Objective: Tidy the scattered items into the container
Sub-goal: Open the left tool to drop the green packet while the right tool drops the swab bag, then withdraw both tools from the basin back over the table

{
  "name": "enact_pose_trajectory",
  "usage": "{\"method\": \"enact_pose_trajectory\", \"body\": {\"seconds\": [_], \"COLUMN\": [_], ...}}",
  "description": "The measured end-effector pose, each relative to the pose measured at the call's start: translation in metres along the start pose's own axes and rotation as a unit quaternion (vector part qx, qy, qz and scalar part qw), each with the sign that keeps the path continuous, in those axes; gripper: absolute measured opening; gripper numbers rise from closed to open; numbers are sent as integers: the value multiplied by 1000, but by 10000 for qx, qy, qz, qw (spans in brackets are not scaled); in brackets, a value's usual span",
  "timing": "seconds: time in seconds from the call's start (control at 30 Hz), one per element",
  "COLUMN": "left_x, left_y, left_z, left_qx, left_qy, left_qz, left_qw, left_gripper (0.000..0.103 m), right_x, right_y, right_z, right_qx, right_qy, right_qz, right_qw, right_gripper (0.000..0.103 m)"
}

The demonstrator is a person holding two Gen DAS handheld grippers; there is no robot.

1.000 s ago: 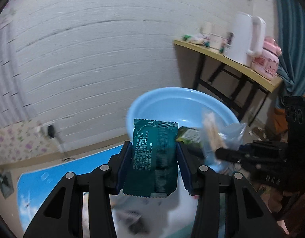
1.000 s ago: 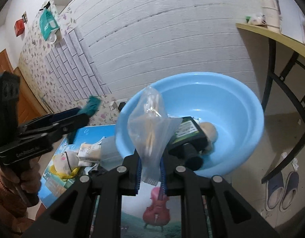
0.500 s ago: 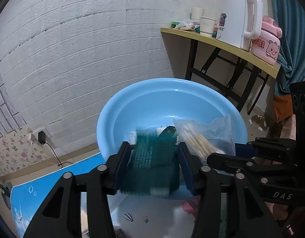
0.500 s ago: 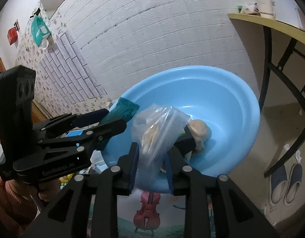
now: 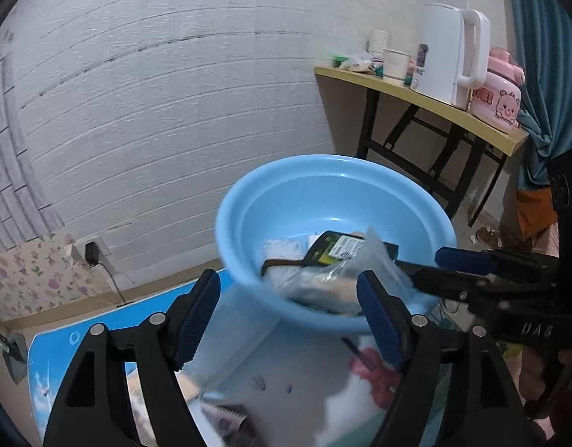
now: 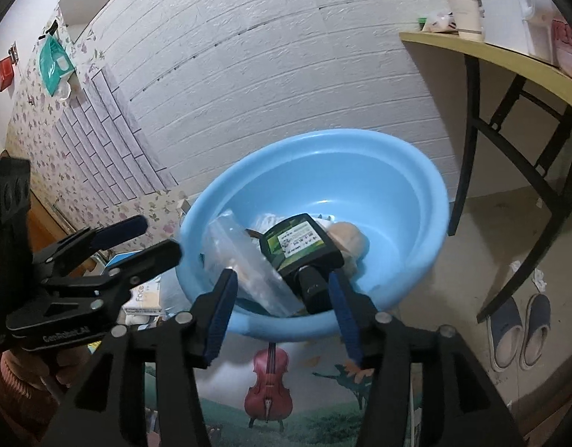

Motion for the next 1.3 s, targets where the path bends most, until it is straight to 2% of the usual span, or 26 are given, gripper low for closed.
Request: {"method": "enact_pose_trajectory", "body": {"seconds": [0.2, 0.37, 0.7, 0.97, 1.3], "left_x": [-23, -47, -118, -167, -189], "left_y": [23, 45, 82, 100, 97], "left_z": [32, 55, 94, 111, 121], "left_qx": [190, 424, 853, 978, 642], "left_qy": [-68, -59, 186, 423, 397], "left_qz": [221, 499, 953, 1202, 1169], "left_qw": [9996, 9978, 9916, 9870, 9903], "left_gripper": [79, 88, 89, 89, 89], "right_x": [-7, -10, -40, -64, -92], "right_y": [15, 35, 90, 123, 146], "right_z": [12, 25, 26, 10, -10], "right_qx": [39, 45, 267, 360, 494], "right_qy": [2, -152, 95, 454, 900], "right_qz": [70, 288, 892, 1190, 1443], "right_qw": [10000, 9995, 9956, 9912, 9842], "right_gripper": [51, 51, 51, 51, 51]}}
Point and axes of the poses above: each gripper's, at about its wrist camera, not at the fingertips, and z roughly against the way its jaws point, y to its left, x to its top, the point moved 4 cm from there along -z, roughly the way its jaws point, and after that the axes turned 5 degrees about -x, right-handed, at the moved point
